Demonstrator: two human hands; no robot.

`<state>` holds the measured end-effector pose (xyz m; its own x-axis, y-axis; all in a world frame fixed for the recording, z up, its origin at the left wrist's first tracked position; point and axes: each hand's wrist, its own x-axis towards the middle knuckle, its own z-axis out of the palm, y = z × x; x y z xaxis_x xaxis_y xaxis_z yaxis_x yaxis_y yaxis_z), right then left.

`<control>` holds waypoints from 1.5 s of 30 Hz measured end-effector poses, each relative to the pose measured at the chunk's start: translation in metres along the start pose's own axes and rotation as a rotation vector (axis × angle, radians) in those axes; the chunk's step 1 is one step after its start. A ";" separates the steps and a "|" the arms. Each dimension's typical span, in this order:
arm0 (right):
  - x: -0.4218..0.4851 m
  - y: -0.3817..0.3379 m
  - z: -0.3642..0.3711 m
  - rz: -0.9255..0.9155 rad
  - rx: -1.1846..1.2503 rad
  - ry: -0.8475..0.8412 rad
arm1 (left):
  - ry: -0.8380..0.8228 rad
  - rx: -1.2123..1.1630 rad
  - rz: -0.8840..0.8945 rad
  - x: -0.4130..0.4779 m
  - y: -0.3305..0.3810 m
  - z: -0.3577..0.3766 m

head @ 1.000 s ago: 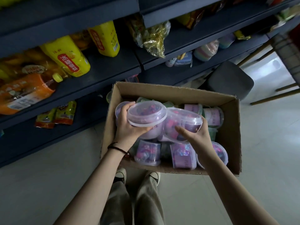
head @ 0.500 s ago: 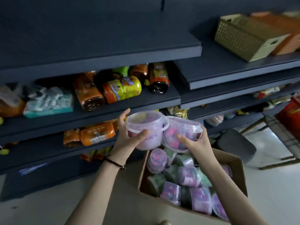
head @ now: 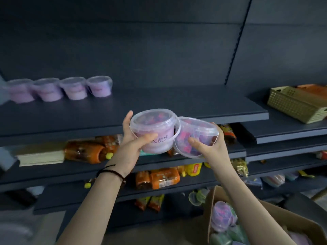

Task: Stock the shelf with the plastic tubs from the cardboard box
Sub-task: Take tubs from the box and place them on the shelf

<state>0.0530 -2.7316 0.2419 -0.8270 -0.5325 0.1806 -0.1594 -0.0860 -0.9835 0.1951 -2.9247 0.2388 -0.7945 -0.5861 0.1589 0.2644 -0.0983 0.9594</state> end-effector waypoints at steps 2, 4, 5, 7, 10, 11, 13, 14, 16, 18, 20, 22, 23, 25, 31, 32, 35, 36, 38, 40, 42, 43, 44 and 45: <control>0.009 -0.010 0.029 -0.016 0.001 -0.003 | 0.028 0.003 0.010 0.004 0.022 -0.022; 0.020 -0.016 0.054 -0.024 -0.010 -0.005 | 0.056 0.021 0.022 0.010 0.040 -0.038; 0.027 -0.018 0.064 -0.025 -0.018 -0.003 | 0.067 0.026 0.031 0.014 0.048 -0.045; 0.043 -0.021 0.084 -0.023 -0.024 -0.011 | 0.071 0.032 0.058 0.027 0.061 -0.059; 0.076 -0.021 0.109 -0.038 -0.034 -0.038 | 0.083 0.055 0.069 0.055 0.071 -0.081; 0.088 -0.020 0.116 -0.041 -0.034 -0.043 | 0.098 0.058 0.067 0.067 0.072 -0.089; 0.115 -0.016 0.129 -0.046 -0.037 -0.042 | 0.160 0.071 0.060 0.092 0.068 -0.104; 0.130 -0.013 0.135 -0.045 -0.038 -0.041 | 0.198 0.085 0.057 0.106 0.064 -0.110; 0.161 -0.003 0.146 -0.035 -0.036 -0.052 | 0.260 0.104 0.052 0.135 0.054 -0.123; 0.191 0.008 0.156 -0.025 -0.051 -0.074 | 0.316 0.110 0.051 0.163 0.040 -0.132; 0.220 0.019 0.167 -0.023 -0.090 -0.099 | 0.361 0.154 0.056 0.190 0.026 -0.139; 0.246 0.028 0.179 -0.021 -0.123 -0.120 | 0.380 0.206 0.070 0.215 0.015 -0.145; 0.258 0.033 0.184 -0.015 -0.135 -0.123 | 0.386 0.219 0.075 0.226 0.010 -0.147; 0.278 0.043 0.192 -0.004 -0.154 -0.117 | 0.403 0.244 0.084 0.247 0.000 -0.153; 0.318 0.071 0.206 0.025 -0.182 -0.089 | 0.472 0.307 0.072 0.285 -0.024 -0.164; 0.322 0.074 0.208 0.028 -0.192 -0.086 | 0.483 0.327 0.072 0.289 -0.026 -0.165; 0.334 0.078 0.214 0.009 -0.238 -0.060 | 0.529 0.400 0.121 0.303 -0.027 -0.166; 0.338 0.079 0.216 0.009 -0.251 -0.044 | 0.542 0.420 0.130 0.307 -0.026 -0.166; 0.344 0.079 0.222 0.011 -0.274 -0.004 | 0.566 0.399 0.162 0.316 -0.027 -0.160; 0.350 0.080 0.227 0.020 -0.298 0.038 | 0.632 0.344 0.168 0.321 -0.030 -0.152; 0.355 0.081 0.231 0.035 -0.323 0.078 | 0.710 0.309 0.140 0.326 -0.033 -0.144; 0.358 0.082 0.233 0.041 -0.332 0.093 | 0.736 0.304 0.131 0.329 -0.035 -0.142; 0.360 0.083 0.234 0.045 -0.340 0.105 | 0.751 0.307 0.122 0.332 -0.036 -0.141; 0.363 0.084 0.235 0.047 -0.349 0.114 | 0.758 0.319 0.113 0.334 -0.036 -0.140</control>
<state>-0.1338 -3.1297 0.2213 -0.8894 -0.4303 0.1546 -0.2776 0.2395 -0.9304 -0.0033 -3.2297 0.2244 -0.1590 -0.9730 0.1672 0.0622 0.1592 0.9853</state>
